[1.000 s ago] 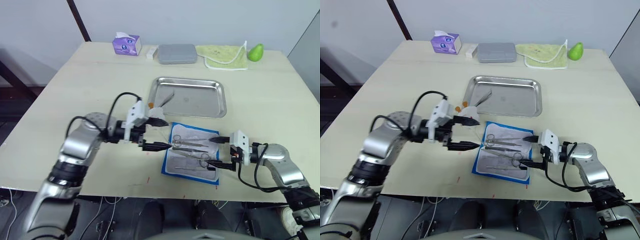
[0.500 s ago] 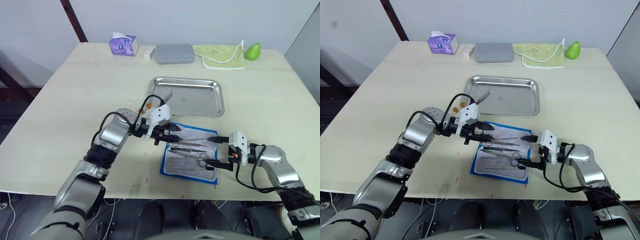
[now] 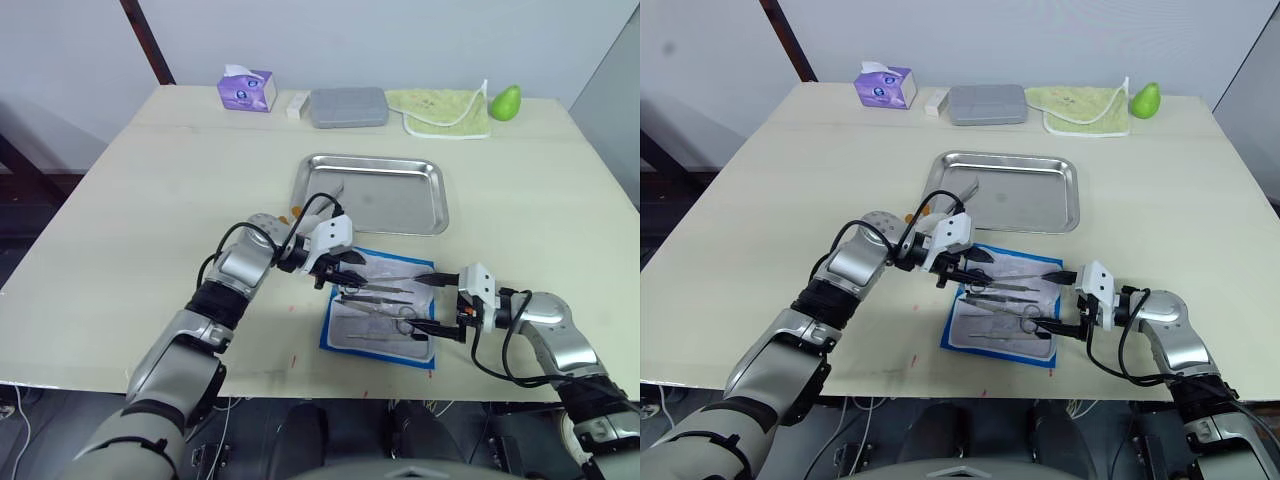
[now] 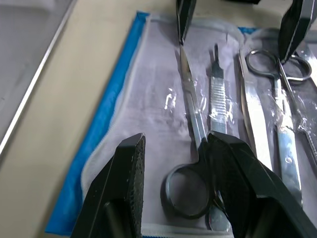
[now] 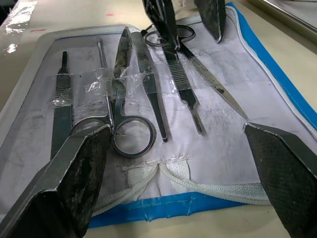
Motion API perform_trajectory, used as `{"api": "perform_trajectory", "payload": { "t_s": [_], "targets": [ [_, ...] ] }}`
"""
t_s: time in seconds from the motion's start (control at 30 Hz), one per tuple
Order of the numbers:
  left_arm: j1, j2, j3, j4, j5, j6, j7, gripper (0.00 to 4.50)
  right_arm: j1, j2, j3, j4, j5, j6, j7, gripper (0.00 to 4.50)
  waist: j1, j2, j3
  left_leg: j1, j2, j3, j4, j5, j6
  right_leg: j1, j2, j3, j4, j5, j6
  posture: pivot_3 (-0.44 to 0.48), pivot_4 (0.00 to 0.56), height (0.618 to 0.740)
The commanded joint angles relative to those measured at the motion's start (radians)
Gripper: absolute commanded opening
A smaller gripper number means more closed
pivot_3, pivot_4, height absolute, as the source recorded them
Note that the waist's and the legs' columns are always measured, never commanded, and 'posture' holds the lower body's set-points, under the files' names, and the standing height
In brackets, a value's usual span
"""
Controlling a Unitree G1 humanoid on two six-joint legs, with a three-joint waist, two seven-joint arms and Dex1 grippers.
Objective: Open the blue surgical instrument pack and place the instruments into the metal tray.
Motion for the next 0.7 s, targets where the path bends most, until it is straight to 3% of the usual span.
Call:
{"api": "perform_trajectory", "payload": {
  "t_s": [0.03, 0.6, 0.63, 0.7],
  "targets": [
    [-0.006, 0.005, -0.003, -0.027, 0.009, -0.005, -0.019, 2.15, 0.031, 0.001, 0.032, 0.065, -0.039, 0.006, 0.012, 4.5, 0.0, 0.0, 0.0, 0.0, 0.0, 0.0, 0.0, 0.0, 0.0, 0.0, 0.0, 0.0, 0.0, 0.0, 0.0, 0.0, 0.15, 0.74],
    [-0.03, -0.007, -0.031, 0.014, 0.087, 0.007, -0.02, 2.15, 0.035, 0.004, 0.038, 0.053, -0.043, 0.005, 0.01, 4.5, -0.004, 0.0, 0.0, 0.0, 0.0, 0.0, 0.0, 0.0, 0.0, 0.0, 0.0, 0.0, 0.0, 0.0, 0.0, 0.0, 0.15, 0.74],
    [-0.031, -0.006, -0.033, 0.015, 0.09, 0.007, -0.022, 1.63, 0.036, 0.005, 0.039, 0.052, -0.043, 0.005, 0.01, 4.5, -0.004, 0.0, 0.0, 0.0, 0.0, 0.0, 0.0, 0.0, 0.0, 0.0, 0.0, 0.0, 0.0, 0.0, 0.0, 0.0, 0.15, 0.74],
    [-0.036, -0.012, -0.033, 0.019, 0.09, 0.017, -0.022, 1.06, 0.038, 0.006, 0.04, 0.051, -0.043, 0.006, 0.01, 4.5, -0.005, 0.0, 0.0, 0.0, 0.0, 0.0, 0.0, 0.0, 0.0, 0.0, 0.0, 0.0, 0.0, 0.0, 0.0, 0.0, 0.15, 0.74]
  ]
}}
